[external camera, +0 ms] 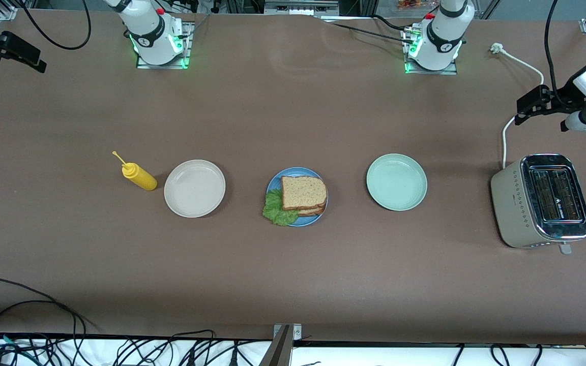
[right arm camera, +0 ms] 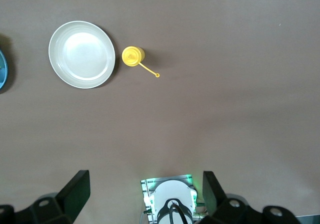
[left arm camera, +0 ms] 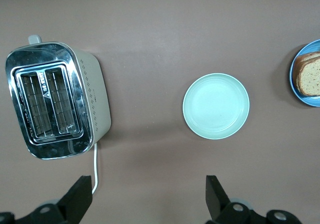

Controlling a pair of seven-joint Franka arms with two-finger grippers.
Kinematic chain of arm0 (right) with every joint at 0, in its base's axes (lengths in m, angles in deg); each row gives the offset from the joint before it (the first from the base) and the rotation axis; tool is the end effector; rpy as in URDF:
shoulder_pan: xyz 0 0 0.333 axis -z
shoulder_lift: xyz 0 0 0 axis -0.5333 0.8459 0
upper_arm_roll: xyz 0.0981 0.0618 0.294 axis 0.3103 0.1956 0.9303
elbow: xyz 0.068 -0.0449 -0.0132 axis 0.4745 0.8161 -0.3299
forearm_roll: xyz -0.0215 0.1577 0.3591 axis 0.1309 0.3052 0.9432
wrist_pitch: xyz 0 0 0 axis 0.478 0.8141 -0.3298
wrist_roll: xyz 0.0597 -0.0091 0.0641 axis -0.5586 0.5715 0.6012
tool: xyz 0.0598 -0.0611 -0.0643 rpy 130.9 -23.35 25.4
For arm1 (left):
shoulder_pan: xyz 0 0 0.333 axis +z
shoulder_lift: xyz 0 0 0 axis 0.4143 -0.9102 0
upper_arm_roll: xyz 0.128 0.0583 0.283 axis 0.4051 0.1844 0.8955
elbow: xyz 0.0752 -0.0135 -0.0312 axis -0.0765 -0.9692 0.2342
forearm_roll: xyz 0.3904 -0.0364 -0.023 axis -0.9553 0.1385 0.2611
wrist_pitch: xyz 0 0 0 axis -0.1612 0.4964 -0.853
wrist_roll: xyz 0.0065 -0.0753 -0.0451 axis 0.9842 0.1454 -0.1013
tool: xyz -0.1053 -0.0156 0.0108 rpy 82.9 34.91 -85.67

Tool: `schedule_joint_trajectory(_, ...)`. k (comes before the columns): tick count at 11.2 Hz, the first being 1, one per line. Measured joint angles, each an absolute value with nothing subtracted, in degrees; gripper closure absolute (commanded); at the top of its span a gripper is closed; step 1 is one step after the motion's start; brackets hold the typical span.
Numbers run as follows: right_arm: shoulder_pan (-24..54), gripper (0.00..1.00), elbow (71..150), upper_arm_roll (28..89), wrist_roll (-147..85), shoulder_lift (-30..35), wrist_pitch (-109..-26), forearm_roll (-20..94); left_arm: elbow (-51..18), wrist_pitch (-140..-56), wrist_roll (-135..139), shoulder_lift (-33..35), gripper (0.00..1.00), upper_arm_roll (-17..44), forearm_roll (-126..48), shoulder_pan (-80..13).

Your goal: Make sandwich in blue plate with both arms

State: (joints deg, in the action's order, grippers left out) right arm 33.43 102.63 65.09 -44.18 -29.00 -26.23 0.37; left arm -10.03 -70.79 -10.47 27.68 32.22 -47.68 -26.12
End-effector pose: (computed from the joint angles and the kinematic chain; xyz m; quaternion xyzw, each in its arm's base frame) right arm 0.4828 -0.0005 0.6662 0.9944 -0.0735 -0.0762 0.0054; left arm 0.5460 -0.0118 0.6138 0.9977 -0.0653 -0.0158 0.0040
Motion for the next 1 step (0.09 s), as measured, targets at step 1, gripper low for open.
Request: schedule_joint_trajectory(1, 33.4, 0.0, 102.6, 65.4, -44.2, -29.0, -26.1, 0.4, -10.0, -70.8, -10.5, 27.7, 0.0, 32.2, -47.7, -26.1)
